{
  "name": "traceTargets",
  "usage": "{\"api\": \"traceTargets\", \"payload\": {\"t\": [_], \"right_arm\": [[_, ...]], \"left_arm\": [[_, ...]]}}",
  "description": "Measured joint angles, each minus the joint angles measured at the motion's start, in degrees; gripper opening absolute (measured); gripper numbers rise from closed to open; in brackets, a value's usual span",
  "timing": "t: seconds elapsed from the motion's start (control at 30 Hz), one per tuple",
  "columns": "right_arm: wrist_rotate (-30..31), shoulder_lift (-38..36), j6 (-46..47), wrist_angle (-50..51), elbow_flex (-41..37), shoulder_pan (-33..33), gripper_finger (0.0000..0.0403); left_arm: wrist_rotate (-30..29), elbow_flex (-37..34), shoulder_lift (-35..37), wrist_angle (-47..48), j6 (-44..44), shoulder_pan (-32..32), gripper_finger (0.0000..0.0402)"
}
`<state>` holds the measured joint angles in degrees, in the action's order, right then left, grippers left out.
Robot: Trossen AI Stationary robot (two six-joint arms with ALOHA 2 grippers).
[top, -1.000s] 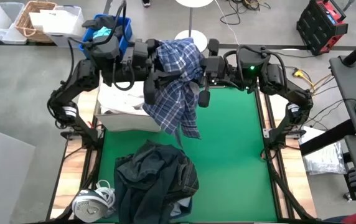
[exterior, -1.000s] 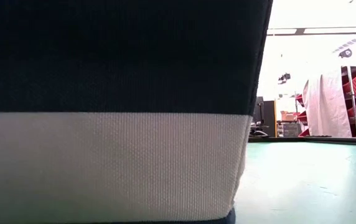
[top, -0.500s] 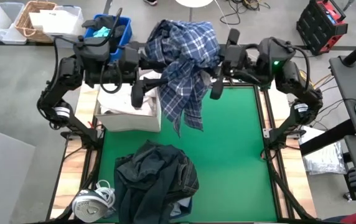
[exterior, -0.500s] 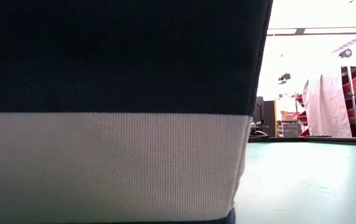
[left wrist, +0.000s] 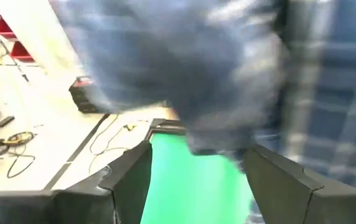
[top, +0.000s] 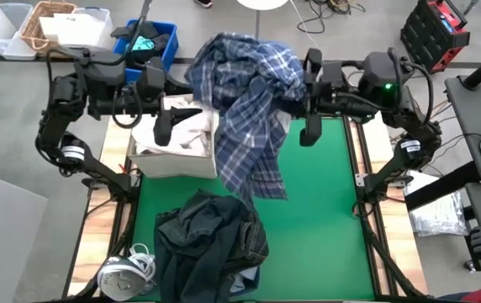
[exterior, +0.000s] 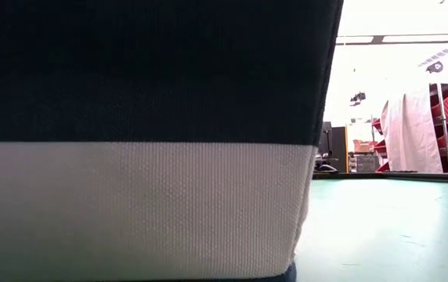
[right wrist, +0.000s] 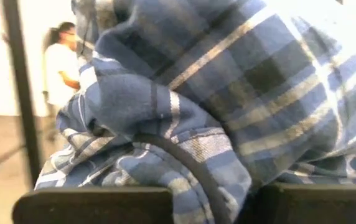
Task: Sort clothes
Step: Put the blue shirt into the blue laundry organizer
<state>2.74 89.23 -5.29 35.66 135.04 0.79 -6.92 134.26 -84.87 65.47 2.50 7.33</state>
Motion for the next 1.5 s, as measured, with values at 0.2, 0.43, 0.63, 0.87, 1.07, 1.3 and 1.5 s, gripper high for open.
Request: {"api": "traceTargets", "payload": {"t": [0.2, 0.43, 0.63, 0.87, 1.07, 1.3, 1.5], "right_arm": [[-2.0, 2.14, 3.29, -2.74, -0.08, -5.05, 0.0024], [-1.64, 4.86, 5.43, -12.42, -0.02, -12.54, 0.0024], [-1.27, 8.68, 5.76, -20.68, -0.09, -17.06, 0.0024], [4.13, 14.1, 4.95, -29.9, -0.04, -20.11, 0.0024], [12.38, 17.9, 5.43, -22.83, -0.04, -21.09, 0.0024], [14.73, 21.45, 16.91, -2.54, -0.04, -21.36, 0.0024], [6.4, 26.1, 24.92, 6.95, -0.04, -21.55, 0.0024]], "left_arm": [[-0.1, 0.02, 1.53, 5.58, -0.09, 0.0, 0.0231], [-4.03, 0.04, 4.3, 8.09, -0.94, 0.0, 0.0231], [-4.15, 0.04, 7.31, 8.99, -2.4, 0.0, 0.0231], [-2.72, 0.09, 10.03, 7.84, -5.62, 0.0, 0.0231], [9.89, 0.09, 11.2, 7.19, -7.04, 0.0, 0.0231], [12.65, -0.37, 10.72, 11.35, -8.94, -0.17, 0.0221], [12.46, -4.65, 10.5, 13.03, -8.94, -1.84, 0.0177]]}}
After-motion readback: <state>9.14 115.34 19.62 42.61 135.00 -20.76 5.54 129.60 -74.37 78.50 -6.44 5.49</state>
